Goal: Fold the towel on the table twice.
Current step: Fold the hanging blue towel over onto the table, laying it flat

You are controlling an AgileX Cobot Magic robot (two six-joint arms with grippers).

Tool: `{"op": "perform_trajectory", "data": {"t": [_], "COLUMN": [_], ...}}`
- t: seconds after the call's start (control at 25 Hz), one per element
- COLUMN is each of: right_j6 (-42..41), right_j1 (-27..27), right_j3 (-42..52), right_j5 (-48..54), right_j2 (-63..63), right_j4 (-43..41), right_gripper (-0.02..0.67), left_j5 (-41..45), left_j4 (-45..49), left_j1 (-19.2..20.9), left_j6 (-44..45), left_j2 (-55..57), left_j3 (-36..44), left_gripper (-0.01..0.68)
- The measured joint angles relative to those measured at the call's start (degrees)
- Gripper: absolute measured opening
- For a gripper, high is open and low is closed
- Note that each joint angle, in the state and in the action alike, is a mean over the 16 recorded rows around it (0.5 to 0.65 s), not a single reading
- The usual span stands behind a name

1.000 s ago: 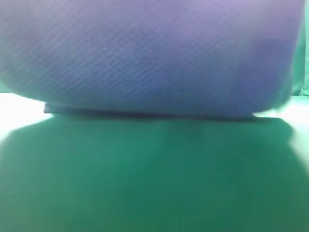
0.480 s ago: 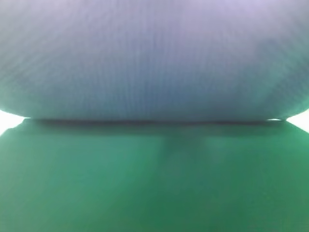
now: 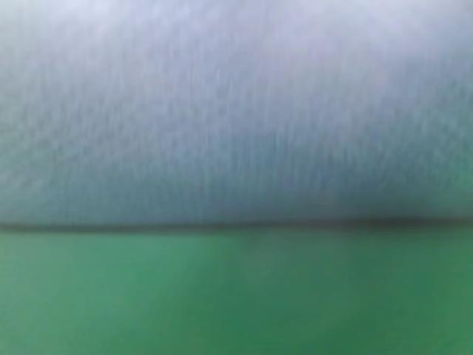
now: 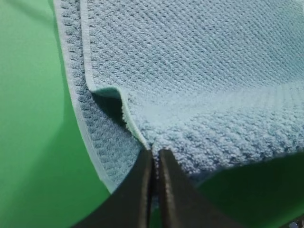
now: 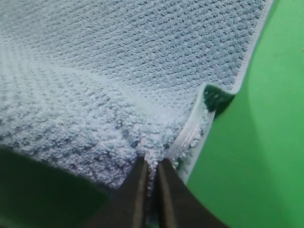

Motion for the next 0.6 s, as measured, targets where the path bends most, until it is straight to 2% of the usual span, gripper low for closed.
{"op": "perform_trajectory", "data": {"t": [0.28,0.6], "right_j6": [-0.1,-0.8], "right_j1": [-1.3,-3.4], "right_j3": [-5.6,-16.5], "right_j5": [-6.4,-13.1], "right_j2": [12.4,28.2], "right_j4": [-2.8,-5.8], "right_gripper": [0.0,0.0], "left_j5": [-7.1,-13.1], "left_j4": [-1.0,-1.4], "left_j1": [0.0,0.0], "left_j6": [0.3,1.1], "left_j2": [12.1,28.3], "left_j3": [-4.2,-15.1], "left_gripper": [0.0,0.0]}}
